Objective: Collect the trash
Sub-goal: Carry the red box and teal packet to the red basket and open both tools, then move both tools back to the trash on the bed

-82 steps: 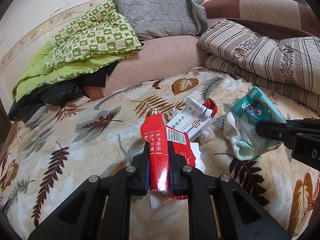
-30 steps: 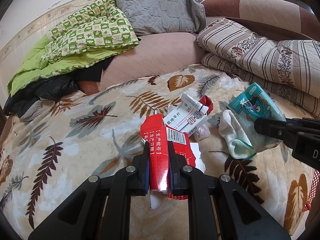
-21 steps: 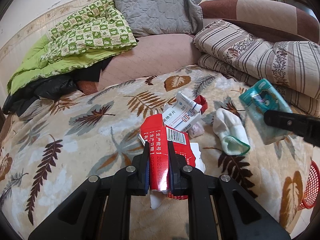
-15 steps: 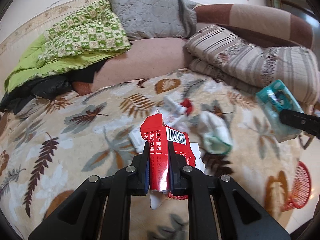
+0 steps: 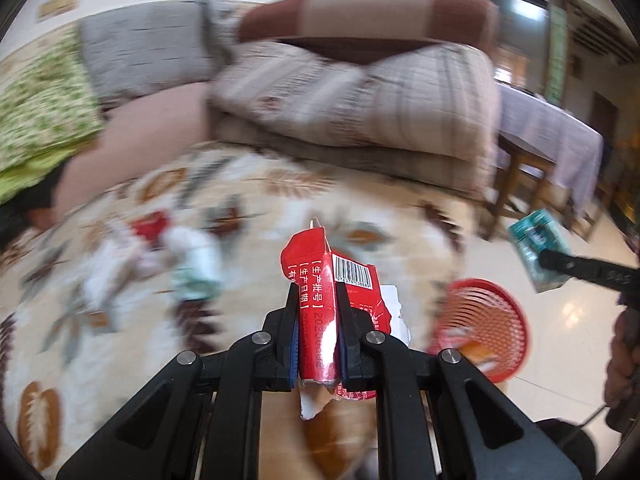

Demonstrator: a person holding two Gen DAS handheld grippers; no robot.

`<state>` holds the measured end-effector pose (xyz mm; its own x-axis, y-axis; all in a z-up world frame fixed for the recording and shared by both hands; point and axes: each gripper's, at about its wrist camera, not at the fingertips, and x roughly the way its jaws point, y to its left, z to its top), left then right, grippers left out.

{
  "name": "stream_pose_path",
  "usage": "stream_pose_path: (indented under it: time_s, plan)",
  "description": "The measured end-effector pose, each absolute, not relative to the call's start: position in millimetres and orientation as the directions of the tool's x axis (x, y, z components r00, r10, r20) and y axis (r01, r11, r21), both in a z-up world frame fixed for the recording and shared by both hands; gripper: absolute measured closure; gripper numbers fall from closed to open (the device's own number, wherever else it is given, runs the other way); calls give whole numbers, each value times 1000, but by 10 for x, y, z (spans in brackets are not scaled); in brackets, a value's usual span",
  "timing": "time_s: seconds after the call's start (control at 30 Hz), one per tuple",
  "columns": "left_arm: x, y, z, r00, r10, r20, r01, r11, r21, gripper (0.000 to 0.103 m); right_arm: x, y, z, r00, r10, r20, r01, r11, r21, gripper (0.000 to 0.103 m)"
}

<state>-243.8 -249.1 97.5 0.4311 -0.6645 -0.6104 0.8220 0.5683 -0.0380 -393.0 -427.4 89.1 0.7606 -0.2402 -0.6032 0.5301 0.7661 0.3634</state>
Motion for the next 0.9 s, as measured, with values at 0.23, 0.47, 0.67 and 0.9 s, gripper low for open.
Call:
stream_pose_path:
  time_s: [0.23, 0.47, 0.67, 0.9]
  plan:
    - [-2882, -3398, 882, 222, -701, -677, 921, 379, -90, 89, -4726, -4880, 491, 685, -301, -663, 669, 619, 411, 85]
    - [-3114, -4110, 684, 102, -674, -732, 954, 275, -121, 73, -4914, -5196, 234, 660, -315, -682, 713, 547, 438, 82]
    - [-3087, -4143, 661, 75, -672, -737, 949, 274, -153, 56, -5059, -5360, 118, 632, -336, -699, 751, 488, 445, 50]
    - [-2884, -3663, 786, 145, -675, -723, 927, 348, -139, 56, -5050, -5308, 175, 646, -326, -690, 735, 509, 448, 50]
